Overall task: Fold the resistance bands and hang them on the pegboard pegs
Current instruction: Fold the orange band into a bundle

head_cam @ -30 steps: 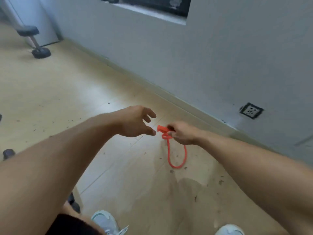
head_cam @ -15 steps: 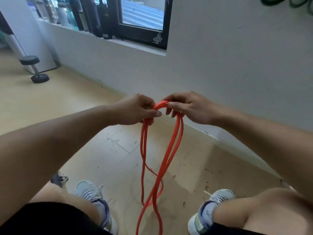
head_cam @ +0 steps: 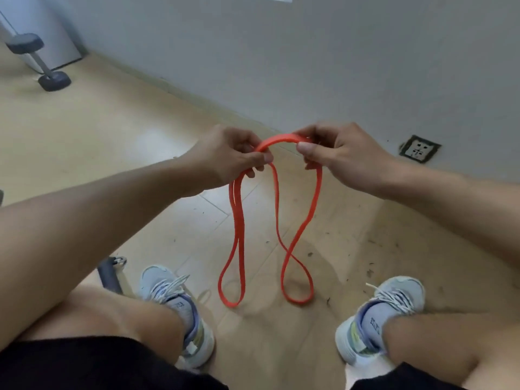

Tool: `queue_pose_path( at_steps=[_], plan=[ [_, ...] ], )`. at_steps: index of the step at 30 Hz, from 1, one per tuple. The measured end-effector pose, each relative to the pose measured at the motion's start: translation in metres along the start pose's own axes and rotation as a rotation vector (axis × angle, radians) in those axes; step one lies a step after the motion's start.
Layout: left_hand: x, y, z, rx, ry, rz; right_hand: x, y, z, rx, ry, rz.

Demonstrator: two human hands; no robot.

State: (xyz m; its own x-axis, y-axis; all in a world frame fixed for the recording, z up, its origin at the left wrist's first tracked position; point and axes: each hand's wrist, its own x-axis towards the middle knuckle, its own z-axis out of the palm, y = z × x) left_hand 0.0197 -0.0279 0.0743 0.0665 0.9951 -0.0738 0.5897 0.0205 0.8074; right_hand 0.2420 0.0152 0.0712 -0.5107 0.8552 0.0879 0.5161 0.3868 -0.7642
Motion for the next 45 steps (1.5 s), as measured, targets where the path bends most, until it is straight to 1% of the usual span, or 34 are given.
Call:
queue_pose_path(
  at_steps=[5, 11, 15, 18, 20, 24, 27, 29, 32, 34, 36, 38, 40, 42, 45],
  plan=[
    [-0.003, 0.000, 0.000, -0.049, -0.028, 0.043, -0.006, 0.000, 0.006, -0.015, -0.099, 0.051],
    [-0.012, 0.001, -0.005, -0.060, -0.093, 0.096, -0.013, -0.001, 0.010, 0.037, -0.123, 0.078],
    [-0.018, 0.003, -0.006, -0.112, -0.053, 0.146, -0.016, 0.000, 0.012, 0.092, -0.162, 0.085],
    [-0.021, 0.007, -0.007, -0.122, -0.036, 0.191, -0.017, -0.004, 0.015, 0.112, -0.154, 0.067],
    [-0.023, 0.009, -0.009, -0.111, -0.039, 0.205, -0.017, -0.007, 0.016, 0.082, -0.124, 0.054],
    [-0.025, 0.011, -0.013, -0.111, -0.041, 0.179, -0.017, -0.012, 0.015, 0.050, -0.045, 0.010],
    [-0.024, 0.010, -0.014, -0.066, -0.009, 0.145, -0.018, -0.016, 0.015, 0.024, 0.010, -0.016],
    [-0.023, 0.011, -0.014, -0.034, 0.014, 0.144, -0.018, -0.020, 0.015, 0.050, 0.032, -0.018],
    [-0.025, 0.015, -0.011, 0.022, 0.083, 0.208, -0.019, -0.023, 0.016, 0.123, -0.014, 0.036],
    [-0.025, 0.019, -0.009, -0.004, 0.141, 0.238, -0.019, -0.022, 0.017, 0.139, -0.077, 0.101],
    [-0.025, 0.022, -0.008, -0.052, 0.184, 0.234, -0.019, -0.019, 0.018, 0.131, -0.104, 0.135],
    [-0.024, 0.022, -0.010, -0.064, 0.184, 0.220, -0.019, -0.017, 0.016, 0.164, -0.071, 0.140],
    [-0.024, 0.021, -0.012, -0.093, 0.139, 0.203, -0.018, -0.016, 0.011, 0.221, -0.011, 0.122],
    [-0.026, 0.021, -0.013, -0.119, 0.097, 0.181, -0.017, -0.017, 0.007, 0.251, 0.057, 0.086],
    [-0.027, 0.020, -0.012, -0.094, 0.078, 0.182, -0.018, -0.021, 0.002, 0.236, 0.134, -0.003]
  ],
)
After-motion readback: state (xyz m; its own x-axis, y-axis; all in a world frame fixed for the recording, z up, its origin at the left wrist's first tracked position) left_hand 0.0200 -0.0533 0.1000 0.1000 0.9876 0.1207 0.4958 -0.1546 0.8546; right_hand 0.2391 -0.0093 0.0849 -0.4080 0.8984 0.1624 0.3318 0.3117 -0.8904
